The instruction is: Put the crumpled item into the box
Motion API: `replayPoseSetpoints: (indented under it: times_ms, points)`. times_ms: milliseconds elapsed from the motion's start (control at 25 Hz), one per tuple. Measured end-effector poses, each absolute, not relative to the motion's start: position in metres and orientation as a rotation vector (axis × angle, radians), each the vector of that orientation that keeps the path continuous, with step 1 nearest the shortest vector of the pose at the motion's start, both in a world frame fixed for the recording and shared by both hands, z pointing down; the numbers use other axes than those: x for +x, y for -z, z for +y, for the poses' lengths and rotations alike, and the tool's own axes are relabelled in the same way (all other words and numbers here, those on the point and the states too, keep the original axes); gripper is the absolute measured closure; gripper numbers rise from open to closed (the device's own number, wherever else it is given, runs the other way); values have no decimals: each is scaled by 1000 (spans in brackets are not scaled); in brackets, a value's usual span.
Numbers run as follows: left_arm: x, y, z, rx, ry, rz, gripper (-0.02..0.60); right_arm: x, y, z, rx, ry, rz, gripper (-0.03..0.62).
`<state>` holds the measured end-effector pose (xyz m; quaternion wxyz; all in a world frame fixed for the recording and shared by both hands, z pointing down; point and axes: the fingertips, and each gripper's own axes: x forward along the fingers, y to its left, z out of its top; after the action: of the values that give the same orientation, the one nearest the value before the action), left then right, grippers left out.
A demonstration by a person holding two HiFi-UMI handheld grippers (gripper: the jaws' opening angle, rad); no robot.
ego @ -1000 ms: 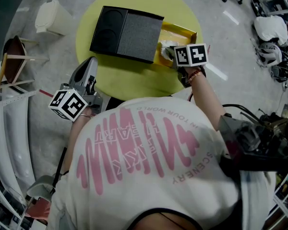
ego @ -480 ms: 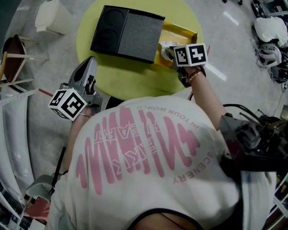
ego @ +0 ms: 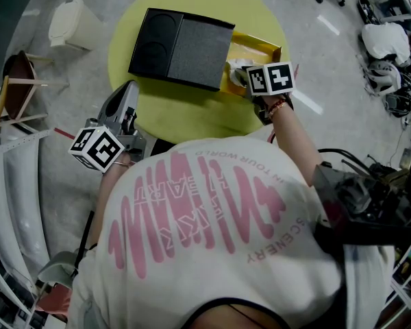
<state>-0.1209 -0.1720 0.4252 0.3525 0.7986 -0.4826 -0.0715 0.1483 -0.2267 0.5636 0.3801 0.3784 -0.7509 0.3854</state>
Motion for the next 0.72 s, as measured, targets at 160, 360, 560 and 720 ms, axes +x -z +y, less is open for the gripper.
replayPoseSetpoints:
  times_ms: [160,360,560,720]
  points:
    - [-121,-426,-174,2068,181,-1245,574,148,-564,-228,980,-974,-1911,530]
    - [-117,-426,-174,2075,179,-1239,574,153,-565,-227,994,-974,-1908,526]
    - [-120,-426,-176,2072,180,-1236,574,151,-565,-228,996,-967,-1902,521]
    - [-124,-429,-176,2071,181,-1233,574,148,-566,-227,995,-967,-1897,517]
